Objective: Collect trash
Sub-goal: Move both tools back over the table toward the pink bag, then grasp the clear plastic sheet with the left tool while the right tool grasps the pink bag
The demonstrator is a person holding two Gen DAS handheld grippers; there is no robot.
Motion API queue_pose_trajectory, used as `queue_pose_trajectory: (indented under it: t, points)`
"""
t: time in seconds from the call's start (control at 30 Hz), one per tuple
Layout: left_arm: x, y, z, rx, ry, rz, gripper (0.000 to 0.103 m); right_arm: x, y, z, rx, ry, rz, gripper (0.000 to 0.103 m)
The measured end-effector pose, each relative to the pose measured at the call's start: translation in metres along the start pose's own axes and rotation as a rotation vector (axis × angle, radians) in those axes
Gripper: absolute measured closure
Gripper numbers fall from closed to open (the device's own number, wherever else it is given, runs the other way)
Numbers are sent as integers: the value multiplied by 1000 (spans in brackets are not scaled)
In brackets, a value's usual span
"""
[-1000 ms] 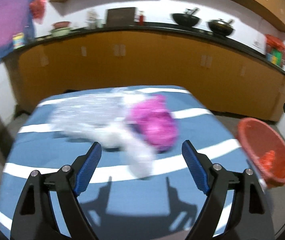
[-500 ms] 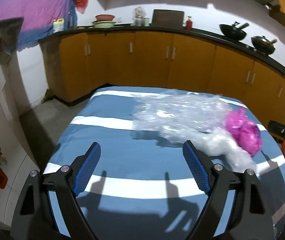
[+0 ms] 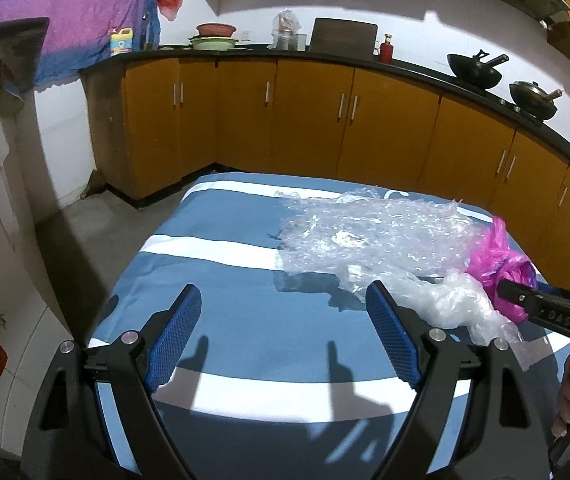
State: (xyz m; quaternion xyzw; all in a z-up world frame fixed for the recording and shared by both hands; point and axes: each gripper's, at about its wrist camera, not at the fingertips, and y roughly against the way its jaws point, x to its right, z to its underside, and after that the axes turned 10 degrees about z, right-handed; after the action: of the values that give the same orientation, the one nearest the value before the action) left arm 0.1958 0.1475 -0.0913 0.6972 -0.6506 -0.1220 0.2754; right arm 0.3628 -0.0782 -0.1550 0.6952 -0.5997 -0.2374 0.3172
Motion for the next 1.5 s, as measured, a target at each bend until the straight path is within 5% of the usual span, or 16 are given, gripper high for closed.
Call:
queue_pose_trajectory:
  t: [0.27,0.7,0.93,1.13,1.33,1.37,1.5]
  points:
    - [23,-6,5,-27,-4,60,19,9,6,6,19,-2,-16,60]
    - [102,-24,15,-115,-50,239,14,63,38,31,57,-108,30,61]
    - [136,-49,14,-189,-104,237,15,96,57,45,77,-164,60,61]
    - [134,-67,17,-251,-50,203,32,114,64,50,83,-188,70,61]
    - [128,-74,23,-311,-16,211,62,116,68,55,81,-192,64,61]
    - [129,-72,24,-305,-24,209,74,115,68,55,81,-194,64,61]
    - [125,-64,27,-303,-16,232,85,113,72,57,81,-193,60,61]
